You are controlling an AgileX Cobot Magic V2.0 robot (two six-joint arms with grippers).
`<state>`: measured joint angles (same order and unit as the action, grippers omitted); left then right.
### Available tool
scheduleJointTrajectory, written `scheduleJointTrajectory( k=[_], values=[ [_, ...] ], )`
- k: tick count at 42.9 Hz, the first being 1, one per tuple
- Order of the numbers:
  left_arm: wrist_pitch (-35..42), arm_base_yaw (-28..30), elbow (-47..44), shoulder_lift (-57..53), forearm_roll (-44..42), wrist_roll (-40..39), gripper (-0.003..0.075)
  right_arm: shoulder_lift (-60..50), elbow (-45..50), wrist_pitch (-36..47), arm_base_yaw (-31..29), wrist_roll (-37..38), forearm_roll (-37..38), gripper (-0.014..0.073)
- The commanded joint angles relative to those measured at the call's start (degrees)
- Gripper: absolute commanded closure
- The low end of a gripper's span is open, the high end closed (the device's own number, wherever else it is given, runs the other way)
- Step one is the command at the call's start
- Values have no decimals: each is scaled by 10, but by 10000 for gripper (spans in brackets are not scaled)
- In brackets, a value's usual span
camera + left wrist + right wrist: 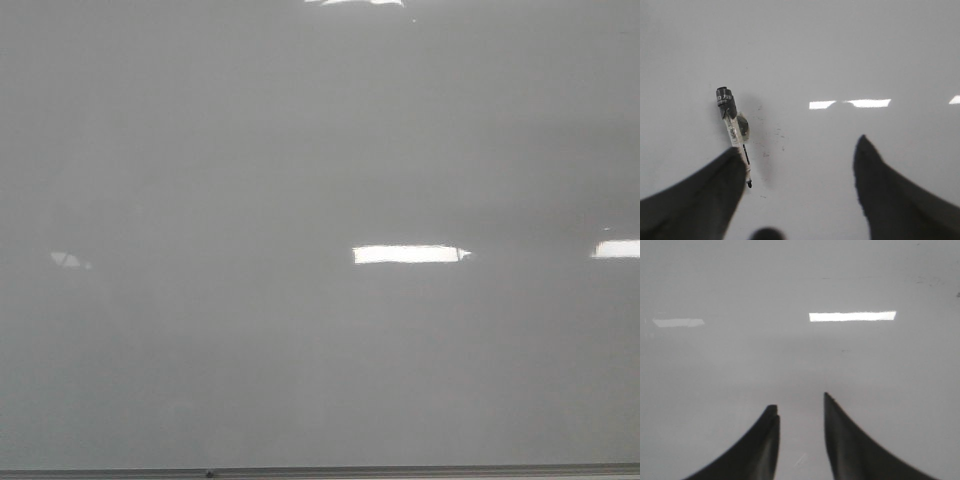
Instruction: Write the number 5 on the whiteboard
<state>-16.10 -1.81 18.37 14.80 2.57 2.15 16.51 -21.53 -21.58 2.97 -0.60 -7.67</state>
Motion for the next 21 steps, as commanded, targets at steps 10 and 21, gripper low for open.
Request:
scheduleJointTrajectory(
  k=[10,21],
  values=[
    [39,-4,21,32,4,-8,48,9,-21,47,-2,-4,1,25],
    [60,23,77,202,3,-63,48,9,-21,48,-2,-4,1,25]
  ],
)
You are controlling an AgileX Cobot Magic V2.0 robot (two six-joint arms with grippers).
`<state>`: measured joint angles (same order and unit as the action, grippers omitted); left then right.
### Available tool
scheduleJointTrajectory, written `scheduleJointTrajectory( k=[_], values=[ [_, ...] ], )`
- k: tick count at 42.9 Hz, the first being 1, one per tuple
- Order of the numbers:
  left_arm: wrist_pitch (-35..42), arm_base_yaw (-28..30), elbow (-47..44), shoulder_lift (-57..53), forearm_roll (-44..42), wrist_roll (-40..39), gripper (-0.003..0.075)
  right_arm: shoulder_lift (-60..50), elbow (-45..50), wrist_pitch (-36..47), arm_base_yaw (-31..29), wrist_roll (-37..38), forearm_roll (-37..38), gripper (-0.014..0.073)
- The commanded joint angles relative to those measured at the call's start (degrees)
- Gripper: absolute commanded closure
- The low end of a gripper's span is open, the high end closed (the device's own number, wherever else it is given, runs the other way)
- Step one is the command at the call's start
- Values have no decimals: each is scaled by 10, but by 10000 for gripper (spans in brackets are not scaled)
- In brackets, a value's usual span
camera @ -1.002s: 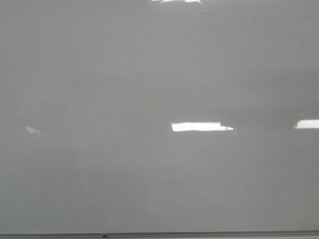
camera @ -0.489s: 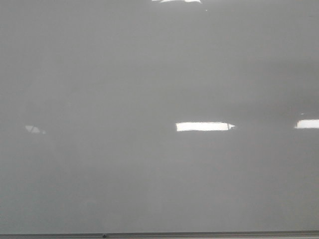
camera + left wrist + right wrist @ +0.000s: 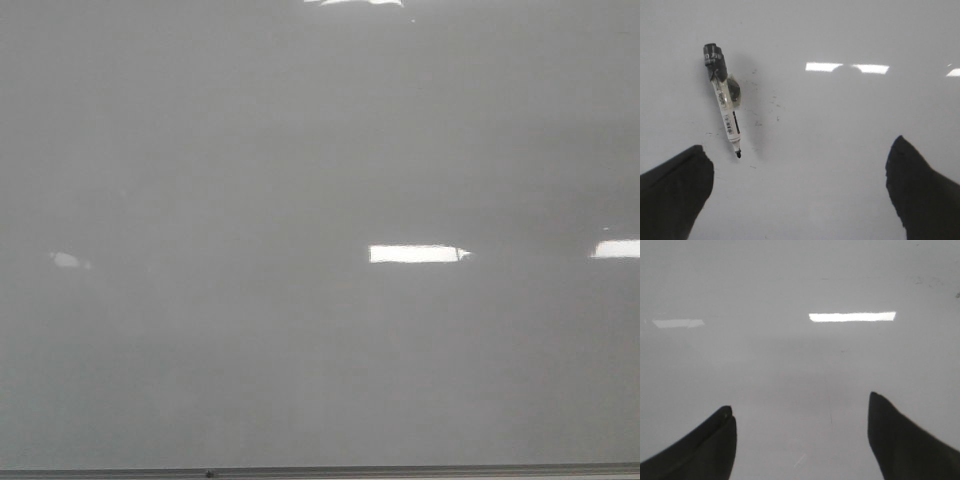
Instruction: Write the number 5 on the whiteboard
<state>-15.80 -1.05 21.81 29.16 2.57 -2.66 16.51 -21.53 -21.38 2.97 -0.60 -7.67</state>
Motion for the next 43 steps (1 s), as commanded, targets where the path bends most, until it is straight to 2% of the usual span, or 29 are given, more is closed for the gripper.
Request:
scheduleJointTrajectory(
  k=[1,15,28,38,43],
  values=[
    [58,26,54,80,3,-15,48,9,-21,46,-2,-4,1,25],
    [84,130,115,284,3,-14,48,9,-21,44,-2,-4,1,25],
    [196,129,148,435,2,-12,50,9,-21,44,-2,-4,1,25],
    [217,129,179,507,2,-12,52,9,-21,44,-2,-4,1,25],
    [237,129,180,526,2,-12,95,9,-21,44,-2,-4,1,25]
  ],
)
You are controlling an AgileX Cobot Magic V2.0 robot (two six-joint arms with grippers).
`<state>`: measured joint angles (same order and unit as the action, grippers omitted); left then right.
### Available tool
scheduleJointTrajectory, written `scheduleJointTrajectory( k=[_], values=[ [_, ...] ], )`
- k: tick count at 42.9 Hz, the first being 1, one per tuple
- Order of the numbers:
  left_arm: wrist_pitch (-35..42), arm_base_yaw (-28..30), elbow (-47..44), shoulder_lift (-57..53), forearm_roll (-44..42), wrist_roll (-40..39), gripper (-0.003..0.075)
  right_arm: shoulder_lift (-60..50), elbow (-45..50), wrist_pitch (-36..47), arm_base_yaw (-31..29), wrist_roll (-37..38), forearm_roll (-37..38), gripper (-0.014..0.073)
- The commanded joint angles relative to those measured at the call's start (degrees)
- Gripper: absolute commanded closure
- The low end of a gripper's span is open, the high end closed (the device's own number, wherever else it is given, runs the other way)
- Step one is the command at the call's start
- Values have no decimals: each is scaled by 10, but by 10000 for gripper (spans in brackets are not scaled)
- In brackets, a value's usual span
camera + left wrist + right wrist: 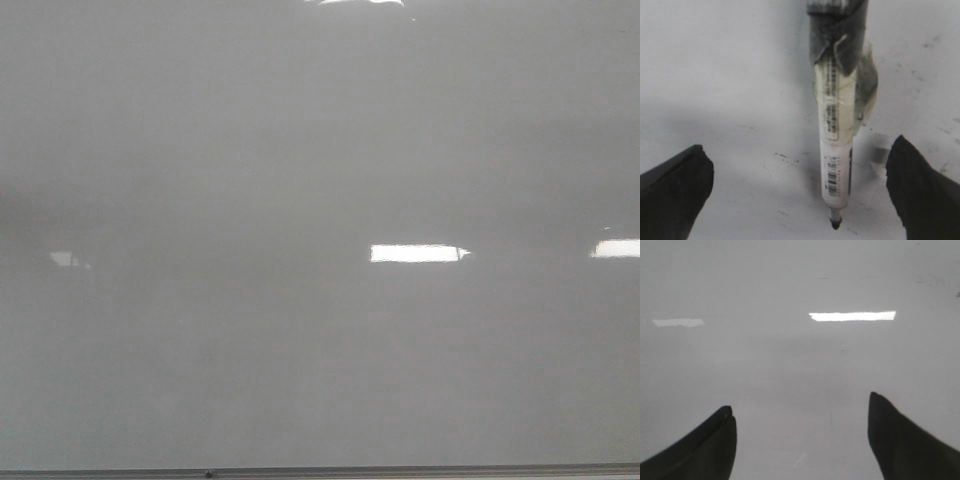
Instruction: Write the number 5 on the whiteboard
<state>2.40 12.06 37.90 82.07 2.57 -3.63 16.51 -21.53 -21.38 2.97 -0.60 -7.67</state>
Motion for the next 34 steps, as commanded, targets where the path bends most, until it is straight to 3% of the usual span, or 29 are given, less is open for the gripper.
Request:
scheduleJointTrajectory(
  k=[1,18,27,34],
  values=[
    [57,-2,19,0,2,-2,109,9,-21,44,-2,-4,1,25],
    [122,-2,19,15,1,-2,444,9,-21,44,-2,-4,1,25],
    [79,-3,19,15,1,-2,640,9,-21,44,-2,-4,1,25],
    [27,-11,19,0,-1,-1,740,9,-21,44,-2,-4,1,25]
  ],
)
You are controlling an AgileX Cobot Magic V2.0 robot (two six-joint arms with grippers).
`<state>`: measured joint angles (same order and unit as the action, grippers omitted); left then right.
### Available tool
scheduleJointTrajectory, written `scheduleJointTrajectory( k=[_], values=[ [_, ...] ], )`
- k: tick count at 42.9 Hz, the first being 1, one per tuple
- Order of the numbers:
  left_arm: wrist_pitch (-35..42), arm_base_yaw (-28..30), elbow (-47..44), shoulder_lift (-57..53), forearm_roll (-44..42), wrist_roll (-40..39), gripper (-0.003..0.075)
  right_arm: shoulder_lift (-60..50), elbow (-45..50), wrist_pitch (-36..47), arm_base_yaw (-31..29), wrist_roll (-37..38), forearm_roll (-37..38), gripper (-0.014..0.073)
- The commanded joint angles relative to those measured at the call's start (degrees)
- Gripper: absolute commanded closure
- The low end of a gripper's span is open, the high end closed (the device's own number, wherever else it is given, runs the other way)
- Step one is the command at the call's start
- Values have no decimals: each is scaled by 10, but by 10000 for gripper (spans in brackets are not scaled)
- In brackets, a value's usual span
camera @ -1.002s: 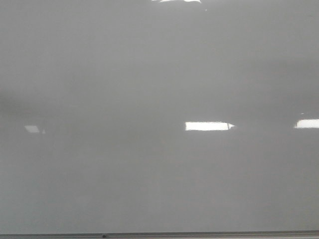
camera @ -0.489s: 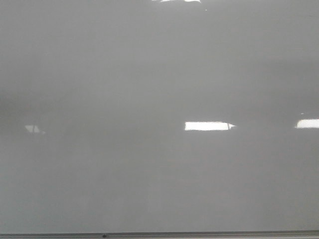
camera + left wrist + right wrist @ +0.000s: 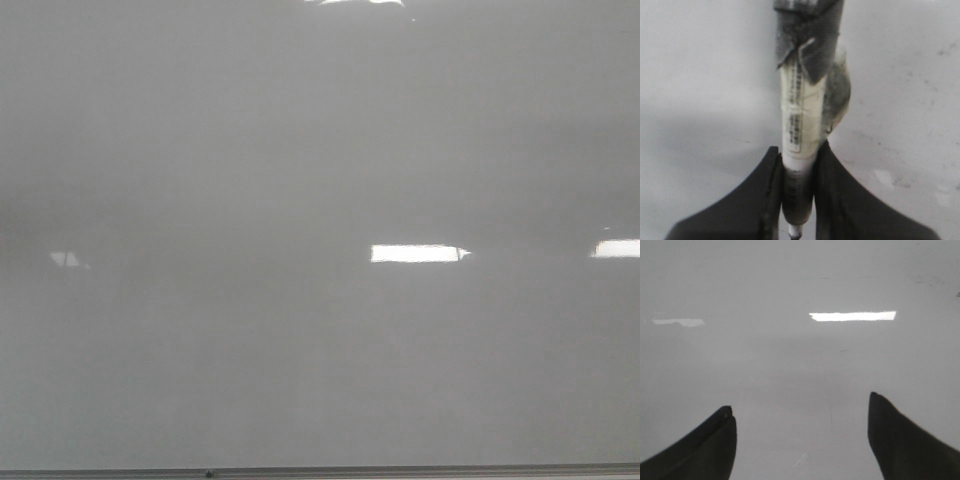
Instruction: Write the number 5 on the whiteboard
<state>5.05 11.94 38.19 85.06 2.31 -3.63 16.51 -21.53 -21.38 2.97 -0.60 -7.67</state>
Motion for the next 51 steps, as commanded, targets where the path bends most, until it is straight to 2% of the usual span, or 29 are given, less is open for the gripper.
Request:
scheduleJointTrajectory(
  k=[1,6,14,19,23,28,34,38,42,51],
  values=[
    [-9,-14,17,-34,0,-1,741,9,-21,44,-2,-4,1,25],
    [-56,-42,19,-64,-28,0,741,9,-21,44,-2,-4,1,25],
    [-216,-131,75,-99,-59,22,741,9,-21,44,-2,-4,1,25],
    [-354,-207,123,-101,-59,102,741,9,-21,40,-2,-4,1,25],
    [-432,-277,156,-102,-55,173,741,9,-21,30,-2,-4,1,25],
    [-479,-365,176,-117,-23,280,741,10,-23,15,-2,-8,1,25],
    [-509,-467,186,-144,57,397,741,22,-39,-7,8,-39,-23,25],
    [-512,-520,188,-159,71,416,741,43,-56,-20,34,-99,-57,25],
    [-513,-567,188,-176,69,419,741,75,-75,-31,77,-179,-122,25],
    [-516,-619,188,-187,68,420,741,191,-144,-105,226,-443,-303,25]
  ],
)
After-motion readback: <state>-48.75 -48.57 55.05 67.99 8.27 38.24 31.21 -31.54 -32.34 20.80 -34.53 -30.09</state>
